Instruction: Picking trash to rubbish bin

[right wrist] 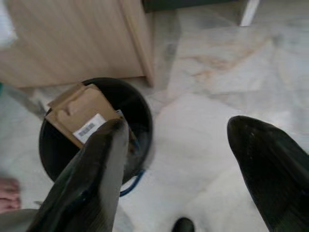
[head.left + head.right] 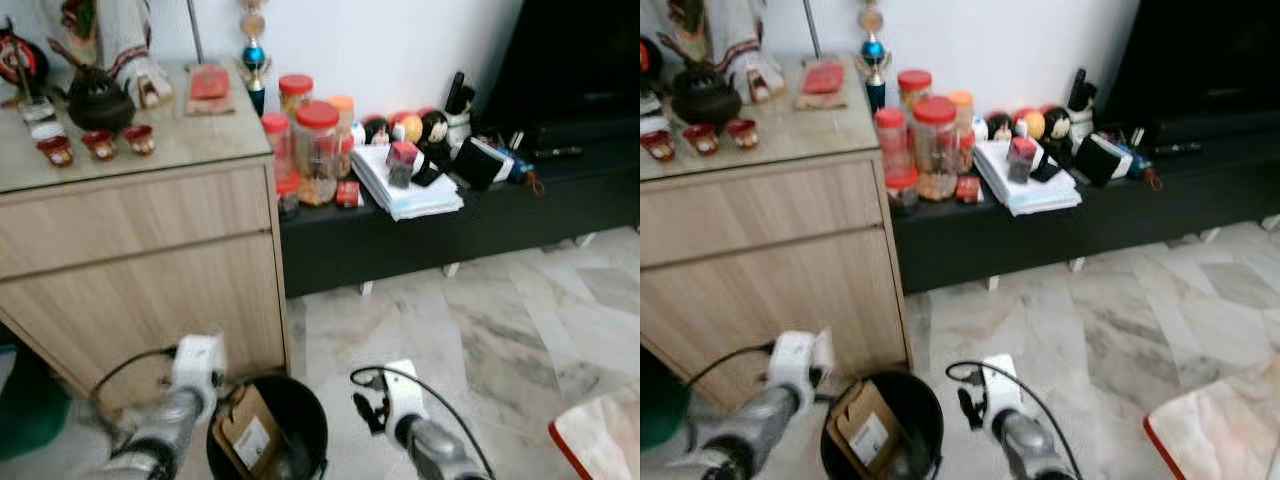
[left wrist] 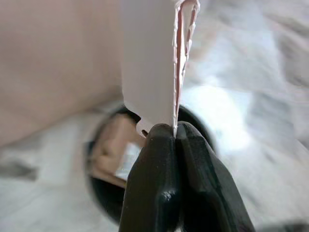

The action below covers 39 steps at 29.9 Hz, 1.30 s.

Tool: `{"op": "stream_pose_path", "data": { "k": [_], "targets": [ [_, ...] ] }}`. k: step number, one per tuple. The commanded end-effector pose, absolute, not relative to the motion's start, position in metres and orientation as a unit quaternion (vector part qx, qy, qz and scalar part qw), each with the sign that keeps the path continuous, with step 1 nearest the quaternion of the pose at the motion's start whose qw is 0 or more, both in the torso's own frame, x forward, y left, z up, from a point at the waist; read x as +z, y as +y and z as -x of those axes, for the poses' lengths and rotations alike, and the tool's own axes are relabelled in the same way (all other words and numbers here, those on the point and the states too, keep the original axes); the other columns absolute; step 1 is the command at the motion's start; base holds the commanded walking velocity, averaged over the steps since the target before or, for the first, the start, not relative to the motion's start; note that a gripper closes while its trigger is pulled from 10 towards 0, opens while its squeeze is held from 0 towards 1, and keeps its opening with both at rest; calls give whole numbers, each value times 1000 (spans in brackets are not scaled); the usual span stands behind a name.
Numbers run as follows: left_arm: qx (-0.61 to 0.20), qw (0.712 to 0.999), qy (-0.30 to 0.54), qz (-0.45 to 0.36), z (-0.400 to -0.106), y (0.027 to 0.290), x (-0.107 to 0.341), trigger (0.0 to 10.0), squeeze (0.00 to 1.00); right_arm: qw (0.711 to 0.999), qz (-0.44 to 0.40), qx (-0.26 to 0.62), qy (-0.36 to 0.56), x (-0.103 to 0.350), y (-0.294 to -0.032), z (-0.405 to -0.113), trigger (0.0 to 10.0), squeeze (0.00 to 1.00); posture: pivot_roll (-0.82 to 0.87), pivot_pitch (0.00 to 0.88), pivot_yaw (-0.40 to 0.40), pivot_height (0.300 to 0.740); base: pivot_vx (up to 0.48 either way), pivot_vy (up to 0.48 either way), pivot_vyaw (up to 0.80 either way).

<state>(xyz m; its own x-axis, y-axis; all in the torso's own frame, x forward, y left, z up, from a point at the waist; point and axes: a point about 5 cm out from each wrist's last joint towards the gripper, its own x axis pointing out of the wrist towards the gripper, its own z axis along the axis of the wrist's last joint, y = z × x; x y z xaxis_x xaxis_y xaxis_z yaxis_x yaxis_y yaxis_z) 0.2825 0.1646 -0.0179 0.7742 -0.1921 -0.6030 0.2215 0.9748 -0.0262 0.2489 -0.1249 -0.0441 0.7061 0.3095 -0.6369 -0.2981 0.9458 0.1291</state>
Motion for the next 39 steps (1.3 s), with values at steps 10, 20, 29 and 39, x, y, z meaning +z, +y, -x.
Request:
{"op": "stream_pose_path", "data": {
  "k": [10,20,29,39],
  "targets": [
    [-159,925,344,-27,-281,149,-21,10000,1000,924,-11,230,305,-26,-106,-268,10000,0,-57,0,-39,740,0,0,0],
    [-150,925,348,-18,-279,154,-22,10000,1000,920,-10,236,312,-31,-108,-261,10000,0,-56,0,-45,740,0,0,0],
    [-128,930,343,-29,-280,162,-21,10000,1000,923,-13,224,312,-32,-111,-261,10000,0,-57,0,-47,740,0,0,0],
    [-12,938,331,-105,-274,206,-21,10000,0,925,-14,151,348,-47,-128,-245,10000,0,-48,0,-35,740,0,0,0]
  ]
}}
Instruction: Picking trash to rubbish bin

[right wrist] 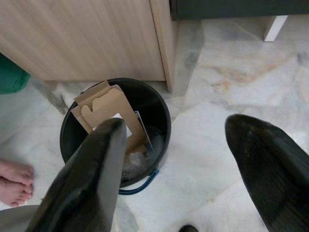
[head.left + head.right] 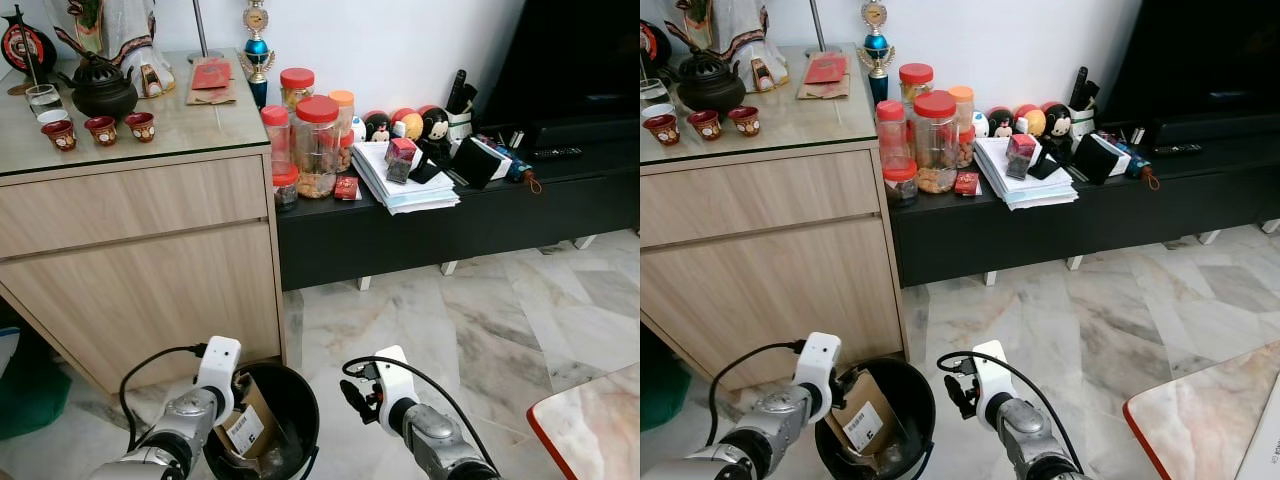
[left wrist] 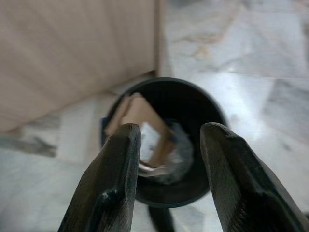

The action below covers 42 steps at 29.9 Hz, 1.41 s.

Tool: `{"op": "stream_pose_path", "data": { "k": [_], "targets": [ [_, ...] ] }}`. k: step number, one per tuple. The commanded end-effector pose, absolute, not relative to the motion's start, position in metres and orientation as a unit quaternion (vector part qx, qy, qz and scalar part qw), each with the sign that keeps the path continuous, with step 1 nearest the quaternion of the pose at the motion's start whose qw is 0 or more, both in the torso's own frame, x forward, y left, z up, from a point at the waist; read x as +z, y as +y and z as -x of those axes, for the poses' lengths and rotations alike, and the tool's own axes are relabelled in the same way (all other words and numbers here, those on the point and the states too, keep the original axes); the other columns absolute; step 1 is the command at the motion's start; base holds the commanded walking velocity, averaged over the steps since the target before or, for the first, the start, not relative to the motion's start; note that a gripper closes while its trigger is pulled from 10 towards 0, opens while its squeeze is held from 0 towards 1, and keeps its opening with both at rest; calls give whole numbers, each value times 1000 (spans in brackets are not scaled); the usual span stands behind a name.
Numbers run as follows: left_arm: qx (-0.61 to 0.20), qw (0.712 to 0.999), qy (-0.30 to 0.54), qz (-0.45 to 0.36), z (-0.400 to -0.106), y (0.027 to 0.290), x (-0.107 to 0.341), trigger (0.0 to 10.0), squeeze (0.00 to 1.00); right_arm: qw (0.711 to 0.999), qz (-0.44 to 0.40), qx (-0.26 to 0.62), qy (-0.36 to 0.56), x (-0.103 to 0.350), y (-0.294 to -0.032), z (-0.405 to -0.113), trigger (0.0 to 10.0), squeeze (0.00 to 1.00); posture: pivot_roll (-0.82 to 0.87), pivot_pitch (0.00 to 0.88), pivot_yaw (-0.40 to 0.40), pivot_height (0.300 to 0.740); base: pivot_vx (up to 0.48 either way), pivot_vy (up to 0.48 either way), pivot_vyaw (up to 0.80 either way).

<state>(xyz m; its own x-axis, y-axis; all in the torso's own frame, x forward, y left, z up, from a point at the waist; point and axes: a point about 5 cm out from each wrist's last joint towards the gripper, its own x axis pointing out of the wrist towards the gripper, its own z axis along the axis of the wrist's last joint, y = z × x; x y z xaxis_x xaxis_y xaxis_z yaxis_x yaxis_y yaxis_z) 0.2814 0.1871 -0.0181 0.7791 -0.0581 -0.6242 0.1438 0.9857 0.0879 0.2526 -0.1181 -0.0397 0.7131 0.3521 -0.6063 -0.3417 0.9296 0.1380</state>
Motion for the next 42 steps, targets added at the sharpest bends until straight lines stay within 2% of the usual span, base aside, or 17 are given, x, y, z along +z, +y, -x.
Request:
{"op": "stream_pose_path", "data": {
  "k": [1,3,8,9,10,19,34,42],
  "targets": [
    [1,936,333,-110,-271,211,-23,10000,0,925,-16,143,352,-49,-130,-243,10000,0,-48,0,-35,740,0,0,0],
    [46,928,351,-114,-256,228,-31,10000,0,922,-18,101,374,-57,-141,-233,10000,0,-45,0,-31,740,0,0,0],
    [75,919,369,-118,-237,242,-40,10000,0,914,-20,76,397,-66,-148,-219,10000,0,-41,0,-25,740,0,0,0],
    [100,909,388,-117,-217,253,-50,10000,0,906,-17,65,417,-74,-152,-205,10000,0,-41,0,-25,740,0,0,0],
    [109,905,394,-115,-210,257,-53,10000,0,903,-17,62,424,-77,-154,-200,10000,0,-39,0,-24,740,0,0,0],
    [130,887,429,-112,-179,255,-70,10000,0,889,-16,44,456,-88,-159,-178,10000,0,-47,0,-8,740,0,0,0],
    [128,894,417,-103,-185,255,-66,10000,0,898,-23,53,436,-81,-148,-193,10000,0,-46,0,6,740,0,0,0],
    [125,895,417,-102,-187,253,-66,10000,0,896,-17,56,439,-83,-147,-190,10000,0,-44,0,4,740,0,0,0]
  ]
}}
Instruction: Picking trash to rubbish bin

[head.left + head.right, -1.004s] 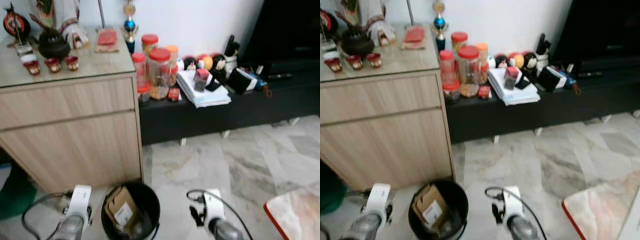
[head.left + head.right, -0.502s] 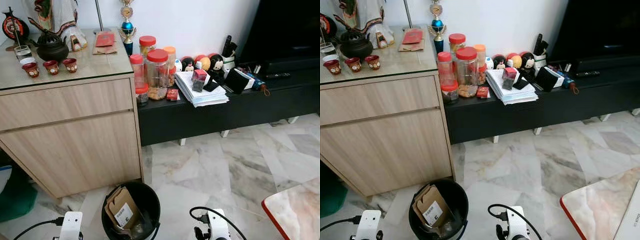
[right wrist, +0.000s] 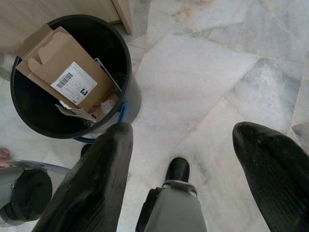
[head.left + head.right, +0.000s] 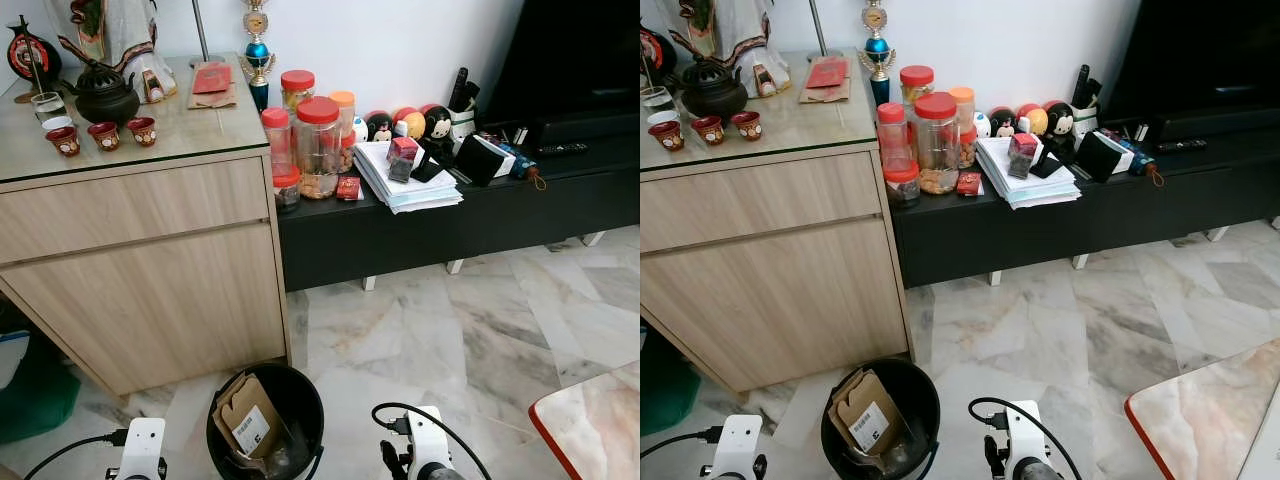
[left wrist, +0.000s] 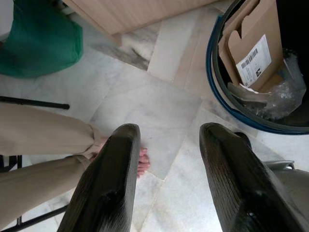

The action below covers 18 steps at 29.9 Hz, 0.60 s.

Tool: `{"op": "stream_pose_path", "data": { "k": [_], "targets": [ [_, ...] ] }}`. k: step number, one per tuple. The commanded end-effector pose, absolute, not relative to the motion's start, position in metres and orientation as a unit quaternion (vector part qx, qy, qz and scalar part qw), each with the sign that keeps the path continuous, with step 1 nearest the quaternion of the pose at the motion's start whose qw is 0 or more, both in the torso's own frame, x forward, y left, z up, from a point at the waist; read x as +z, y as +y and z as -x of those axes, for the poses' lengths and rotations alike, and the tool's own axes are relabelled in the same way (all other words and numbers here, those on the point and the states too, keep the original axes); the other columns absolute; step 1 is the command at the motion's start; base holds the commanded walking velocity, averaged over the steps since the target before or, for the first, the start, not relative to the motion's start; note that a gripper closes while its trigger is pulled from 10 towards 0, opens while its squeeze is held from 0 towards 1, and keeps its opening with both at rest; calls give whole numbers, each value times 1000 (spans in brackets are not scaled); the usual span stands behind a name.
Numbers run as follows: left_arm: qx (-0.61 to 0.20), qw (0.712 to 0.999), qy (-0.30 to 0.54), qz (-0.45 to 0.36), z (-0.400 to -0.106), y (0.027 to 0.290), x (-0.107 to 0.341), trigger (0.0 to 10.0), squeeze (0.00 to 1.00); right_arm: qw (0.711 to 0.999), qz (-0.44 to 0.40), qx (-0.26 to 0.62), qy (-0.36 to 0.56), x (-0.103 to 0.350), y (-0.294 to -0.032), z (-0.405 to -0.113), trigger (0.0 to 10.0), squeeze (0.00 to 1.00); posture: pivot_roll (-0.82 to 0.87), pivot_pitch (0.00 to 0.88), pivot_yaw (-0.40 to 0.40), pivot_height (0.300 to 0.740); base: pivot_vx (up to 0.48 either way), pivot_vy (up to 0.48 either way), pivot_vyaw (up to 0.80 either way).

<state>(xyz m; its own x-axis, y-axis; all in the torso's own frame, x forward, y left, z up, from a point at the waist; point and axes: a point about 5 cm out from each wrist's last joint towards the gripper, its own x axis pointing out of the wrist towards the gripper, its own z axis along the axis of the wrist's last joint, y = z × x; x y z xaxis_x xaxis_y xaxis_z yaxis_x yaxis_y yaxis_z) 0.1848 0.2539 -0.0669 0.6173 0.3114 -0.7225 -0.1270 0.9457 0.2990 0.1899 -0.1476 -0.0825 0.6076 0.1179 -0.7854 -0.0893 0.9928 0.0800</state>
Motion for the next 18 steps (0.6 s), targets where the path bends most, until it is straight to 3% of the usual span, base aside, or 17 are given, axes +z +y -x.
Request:
{"op": "stream_pose_path", "data": {
  "k": [1,18],
  "targets": [
    [125,895,417,-102,-187,253,-66,10000,0,896,-17,55,440,-83,-148,-189,10000,0,-42,0,2,740,0,0,0],
    [131,892,423,-93,-180,252,-70,10000,0,897,-20,49,440,-84,-149,-187,10000,0,-40,0,-2,740,-32,0,0]
  ]
}}
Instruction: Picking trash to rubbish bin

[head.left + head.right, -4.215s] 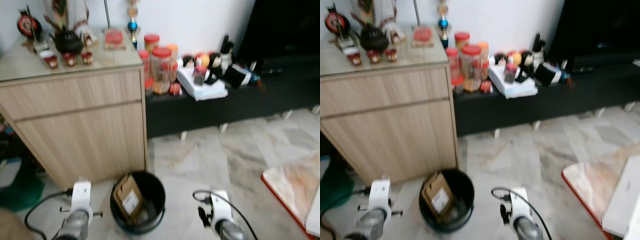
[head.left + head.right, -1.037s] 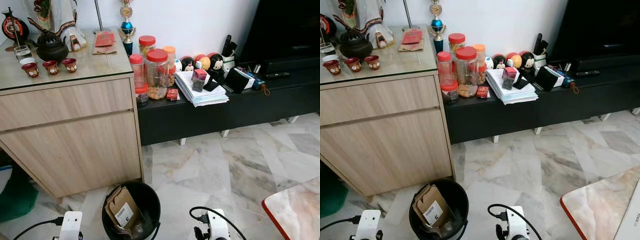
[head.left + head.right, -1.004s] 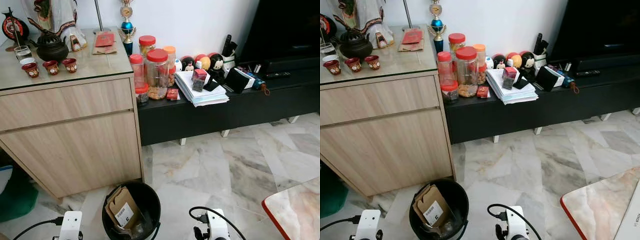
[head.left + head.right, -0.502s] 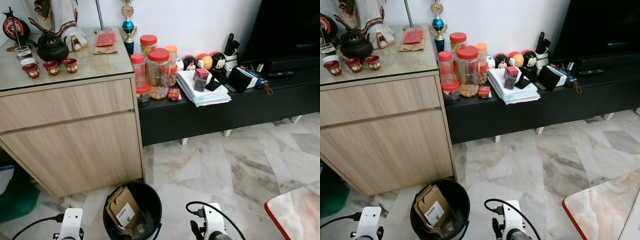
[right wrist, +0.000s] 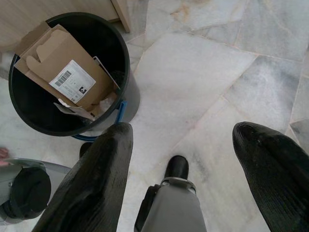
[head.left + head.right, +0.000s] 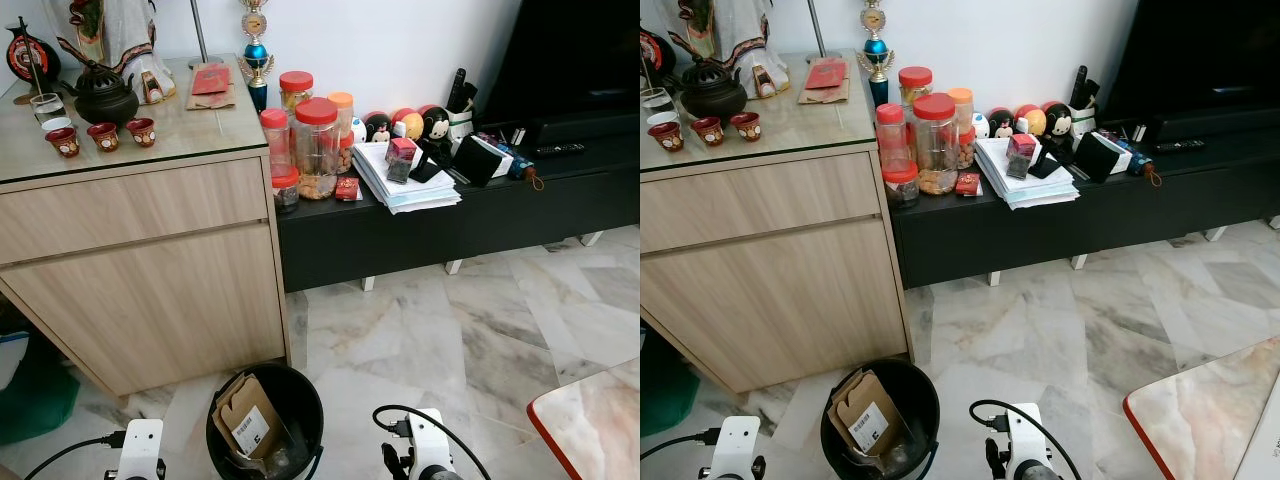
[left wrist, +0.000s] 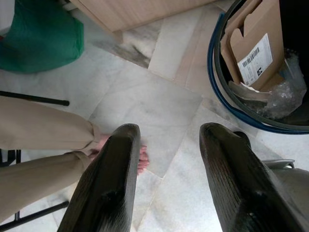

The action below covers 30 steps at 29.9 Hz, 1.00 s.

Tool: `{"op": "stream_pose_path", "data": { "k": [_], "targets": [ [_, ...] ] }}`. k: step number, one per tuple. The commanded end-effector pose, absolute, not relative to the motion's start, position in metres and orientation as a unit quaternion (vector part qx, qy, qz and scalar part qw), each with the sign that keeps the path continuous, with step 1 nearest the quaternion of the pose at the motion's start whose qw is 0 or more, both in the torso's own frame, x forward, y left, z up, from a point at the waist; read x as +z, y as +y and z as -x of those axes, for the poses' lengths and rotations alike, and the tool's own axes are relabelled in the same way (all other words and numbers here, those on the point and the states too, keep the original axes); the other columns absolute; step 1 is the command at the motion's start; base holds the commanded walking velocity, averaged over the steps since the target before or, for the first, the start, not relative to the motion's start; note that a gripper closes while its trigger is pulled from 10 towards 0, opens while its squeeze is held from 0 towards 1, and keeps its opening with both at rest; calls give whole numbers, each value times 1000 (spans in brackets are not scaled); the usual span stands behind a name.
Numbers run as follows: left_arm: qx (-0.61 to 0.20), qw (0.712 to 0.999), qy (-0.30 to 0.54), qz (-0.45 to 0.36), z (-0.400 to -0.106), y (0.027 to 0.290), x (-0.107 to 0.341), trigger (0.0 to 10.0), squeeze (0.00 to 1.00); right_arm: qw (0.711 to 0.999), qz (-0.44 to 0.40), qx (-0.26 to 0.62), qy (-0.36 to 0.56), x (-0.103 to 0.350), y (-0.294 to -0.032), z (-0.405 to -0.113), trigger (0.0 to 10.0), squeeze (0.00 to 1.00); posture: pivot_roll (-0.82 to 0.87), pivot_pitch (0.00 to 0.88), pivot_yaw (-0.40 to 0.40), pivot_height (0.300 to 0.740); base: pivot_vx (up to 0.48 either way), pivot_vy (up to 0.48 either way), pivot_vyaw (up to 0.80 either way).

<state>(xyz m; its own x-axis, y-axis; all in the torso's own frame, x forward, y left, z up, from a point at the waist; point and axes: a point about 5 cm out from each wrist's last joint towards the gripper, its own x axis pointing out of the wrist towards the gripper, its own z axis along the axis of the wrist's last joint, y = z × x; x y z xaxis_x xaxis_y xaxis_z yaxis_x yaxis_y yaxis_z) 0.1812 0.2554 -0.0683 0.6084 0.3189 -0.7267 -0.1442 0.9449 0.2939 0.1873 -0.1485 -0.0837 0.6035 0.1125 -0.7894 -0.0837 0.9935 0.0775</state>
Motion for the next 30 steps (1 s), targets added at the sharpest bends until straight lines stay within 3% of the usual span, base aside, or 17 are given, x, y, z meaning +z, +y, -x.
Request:
{"op": "stream_pose_path", "data": {
  "k": [1,30],
  "targets": [
    [131,892,423,-93,-180,252,-70,10000,0,897,-21,49,440,-84,-148,-188,10000,0,-40,0,-2,740,-270,0,0],
    [130,893,422,-91,-180,252,-70,10000,0,898,-24,51,436,-83,-147,-189,10000,0,-37,0,-3,740,-266,0,0]
  ]
}}
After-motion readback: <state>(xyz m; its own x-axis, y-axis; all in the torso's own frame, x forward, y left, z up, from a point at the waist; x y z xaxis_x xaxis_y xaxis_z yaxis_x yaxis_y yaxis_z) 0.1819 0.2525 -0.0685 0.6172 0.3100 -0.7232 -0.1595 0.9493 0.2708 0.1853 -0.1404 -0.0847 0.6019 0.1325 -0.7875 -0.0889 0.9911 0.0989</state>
